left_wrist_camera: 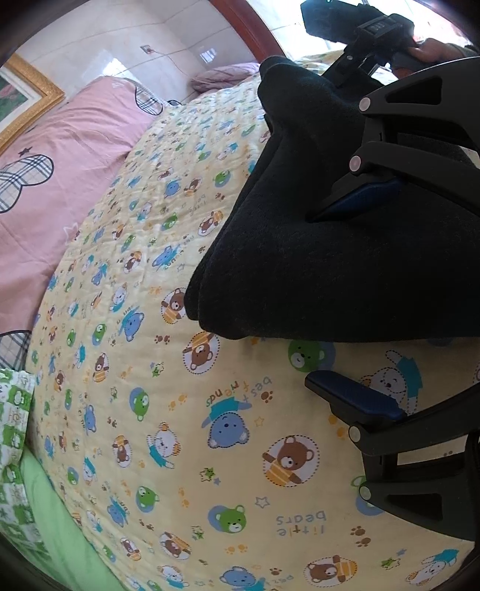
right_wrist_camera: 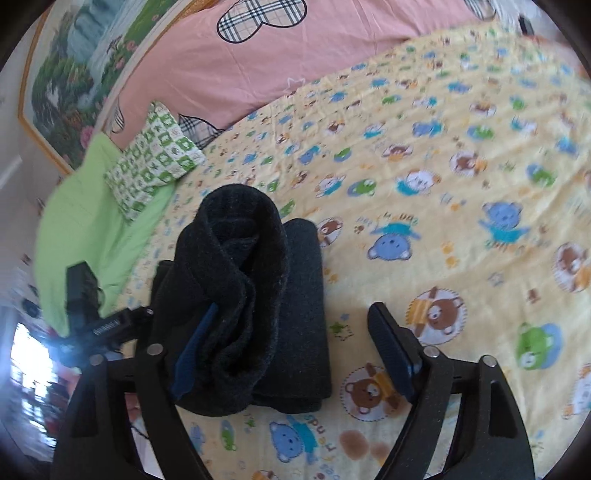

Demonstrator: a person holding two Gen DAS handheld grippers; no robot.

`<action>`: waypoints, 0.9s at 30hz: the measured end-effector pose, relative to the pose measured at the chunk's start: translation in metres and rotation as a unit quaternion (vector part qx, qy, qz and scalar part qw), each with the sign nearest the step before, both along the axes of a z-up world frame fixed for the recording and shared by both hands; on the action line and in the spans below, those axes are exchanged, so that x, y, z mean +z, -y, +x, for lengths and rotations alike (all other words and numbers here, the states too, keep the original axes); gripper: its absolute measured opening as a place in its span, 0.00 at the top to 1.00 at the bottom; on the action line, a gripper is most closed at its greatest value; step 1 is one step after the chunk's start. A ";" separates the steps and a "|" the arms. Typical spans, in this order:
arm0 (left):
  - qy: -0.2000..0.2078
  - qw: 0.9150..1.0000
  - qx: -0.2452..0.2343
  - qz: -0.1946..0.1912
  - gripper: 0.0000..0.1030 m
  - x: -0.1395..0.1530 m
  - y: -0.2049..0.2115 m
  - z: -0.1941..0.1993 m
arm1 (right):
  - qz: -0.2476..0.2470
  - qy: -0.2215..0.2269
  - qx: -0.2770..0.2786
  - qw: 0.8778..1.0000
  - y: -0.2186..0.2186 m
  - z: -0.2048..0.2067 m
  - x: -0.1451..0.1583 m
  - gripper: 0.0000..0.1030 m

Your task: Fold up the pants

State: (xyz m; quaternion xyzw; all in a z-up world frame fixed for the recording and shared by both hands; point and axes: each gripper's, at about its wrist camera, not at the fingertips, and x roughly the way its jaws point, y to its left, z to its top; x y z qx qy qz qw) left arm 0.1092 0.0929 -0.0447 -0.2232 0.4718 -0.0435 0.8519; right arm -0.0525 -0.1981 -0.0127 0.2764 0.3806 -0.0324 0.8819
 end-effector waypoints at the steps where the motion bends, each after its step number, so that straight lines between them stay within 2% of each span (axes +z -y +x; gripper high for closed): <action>1: -0.001 1.000 0.000 -0.005 0.22 0.000 0.000 -0.001 | 0.010 0.003 0.005 1.000 0.000 0.001 -0.001 0.27; 3: -0.006 1.000 0.001 -0.012 0.24 0.001 0.000 -0.003 | 0.041 0.009 0.017 0.999 0.001 0.003 -0.004 0.33; 5: -0.008 1.000 -0.002 -0.021 0.31 0.001 0.001 -0.006 | 0.071 0.012 0.027 0.997 0.001 0.005 -0.009 0.35; 6: -0.009 1.000 -0.004 -0.030 0.39 0.001 0.002 -0.006 | 0.079 0.014 0.028 0.996 0.002 0.005 -0.012 0.35; 7: -0.010 0.999 -0.007 -0.043 0.44 0.001 0.002 -0.007 | 0.086 0.018 0.028 0.996 0.002 0.005 -0.013 0.37; 13: -0.010 0.999 -0.006 -0.038 0.54 0.010 0.005 -0.010 | 0.095 0.027 0.036 0.994 0.000 0.005 -0.010 0.45; 21: 0.008 0.999 -0.002 -0.031 0.64 0.030 0.005 -0.024 | 0.083 0.041 0.045 0.995 -0.008 0.002 0.000 0.50; 27: 0.025 1.000 0.009 -0.011 0.65 0.049 -0.002 -0.042 | 0.082 0.052 0.060 0.994 -0.019 0.006 0.011 0.51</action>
